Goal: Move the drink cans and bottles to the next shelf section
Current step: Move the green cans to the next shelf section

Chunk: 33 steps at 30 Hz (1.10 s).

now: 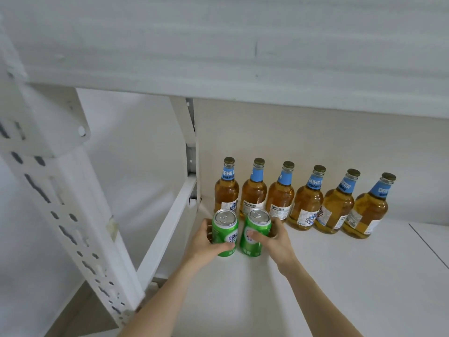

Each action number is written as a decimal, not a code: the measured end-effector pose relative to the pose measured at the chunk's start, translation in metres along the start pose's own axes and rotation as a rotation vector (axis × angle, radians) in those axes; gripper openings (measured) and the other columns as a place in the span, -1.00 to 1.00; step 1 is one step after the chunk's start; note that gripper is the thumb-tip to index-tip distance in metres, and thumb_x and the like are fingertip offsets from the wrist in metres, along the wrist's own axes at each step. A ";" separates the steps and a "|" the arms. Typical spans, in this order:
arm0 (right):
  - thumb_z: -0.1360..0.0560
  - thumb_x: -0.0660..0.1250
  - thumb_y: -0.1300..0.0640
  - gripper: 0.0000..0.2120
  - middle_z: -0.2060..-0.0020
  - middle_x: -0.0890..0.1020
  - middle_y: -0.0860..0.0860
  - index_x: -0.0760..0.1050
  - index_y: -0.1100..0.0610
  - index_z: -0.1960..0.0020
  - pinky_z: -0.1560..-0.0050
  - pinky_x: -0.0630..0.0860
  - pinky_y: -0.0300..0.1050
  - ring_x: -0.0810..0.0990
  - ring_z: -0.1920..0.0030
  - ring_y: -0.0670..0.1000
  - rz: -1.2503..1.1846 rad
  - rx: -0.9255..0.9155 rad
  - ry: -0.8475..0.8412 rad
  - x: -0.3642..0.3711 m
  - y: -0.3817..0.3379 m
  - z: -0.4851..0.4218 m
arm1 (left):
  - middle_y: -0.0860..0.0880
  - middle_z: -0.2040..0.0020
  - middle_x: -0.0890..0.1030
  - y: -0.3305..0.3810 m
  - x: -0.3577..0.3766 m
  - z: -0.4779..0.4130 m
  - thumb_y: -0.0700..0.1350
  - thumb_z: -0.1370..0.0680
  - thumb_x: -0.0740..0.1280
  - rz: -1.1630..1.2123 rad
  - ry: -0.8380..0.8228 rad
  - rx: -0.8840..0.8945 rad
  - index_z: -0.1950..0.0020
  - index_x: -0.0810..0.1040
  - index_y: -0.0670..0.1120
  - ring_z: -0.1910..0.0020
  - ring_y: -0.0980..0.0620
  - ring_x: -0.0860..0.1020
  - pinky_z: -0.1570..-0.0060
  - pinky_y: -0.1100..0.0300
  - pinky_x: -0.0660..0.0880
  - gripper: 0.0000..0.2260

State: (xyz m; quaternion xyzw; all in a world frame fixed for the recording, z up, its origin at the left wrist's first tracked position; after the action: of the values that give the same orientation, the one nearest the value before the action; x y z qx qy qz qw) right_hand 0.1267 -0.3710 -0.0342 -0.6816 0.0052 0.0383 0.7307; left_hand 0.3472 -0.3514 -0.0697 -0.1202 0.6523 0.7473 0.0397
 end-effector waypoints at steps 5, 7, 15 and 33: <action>-0.32 0.61 0.15 -0.52 -0.05 0.65 -0.06 0.46 -0.04 -0.12 -0.07 0.58 -0.03 0.64 -0.05 -0.03 -0.011 0.082 0.056 -0.003 0.002 0.031 | 0.18 0.05 0.68 0.001 -0.003 0.037 0.12 -0.07 0.65 0.016 -0.004 -0.049 -0.07 0.46 0.17 0.08 0.21 0.66 0.05 0.10 0.63 -0.36; -0.32 0.61 0.12 -0.54 -0.04 0.64 -0.03 0.46 0.01 -0.11 -0.08 0.58 0.01 0.63 -0.05 0.01 0.007 0.120 0.086 -0.006 0.003 0.045 | 0.13 0.00 0.67 0.002 -0.003 0.054 0.12 -0.08 0.64 0.039 -0.008 -0.065 -0.08 0.47 0.14 0.02 0.14 0.66 0.01 0.04 0.64 -0.36; -0.33 0.60 0.13 -0.61 0.02 0.64 0.05 0.48 0.06 -0.04 0.10 0.59 -0.01 0.65 0.03 0.06 -0.030 0.131 0.157 -0.018 -0.004 0.113 | 0.00 -0.04 0.66 0.009 -0.008 0.122 -0.08 -0.25 0.66 0.111 -0.011 -0.087 -0.09 0.49 0.03 -0.03 0.03 0.63 0.11 0.16 0.56 -0.48; -0.31 0.61 0.12 -0.59 0.02 0.65 0.06 0.48 0.07 -0.05 0.01 0.61 0.07 0.65 0.02 0.07 -0.043 0.083 0.237 -0.066 -0.026 0.242 | -0.02 -0.08 0.66 0.038 0.014 0.234 0.02 -0.15 0.65 0.089 -0.118 -0.032 -0.15 0.50 0.00 -0.05 0.01 0.64 0.05 0.11 0.59 -0.37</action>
State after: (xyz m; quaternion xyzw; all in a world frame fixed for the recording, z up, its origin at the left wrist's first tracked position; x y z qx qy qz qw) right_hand 0.0516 -0.1352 0.0130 -0.6504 0.0785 -0.0584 0.7533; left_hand 0.2958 -0.1283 -0.0086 -0.0474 0.6417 0.7643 0.0429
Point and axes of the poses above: each hand's wrist, its own z-axis away from the middle knuckle, its own x-axis out of the palm, y = z × x, the point moved 7 cm from there along -z, towards the middle knuckle
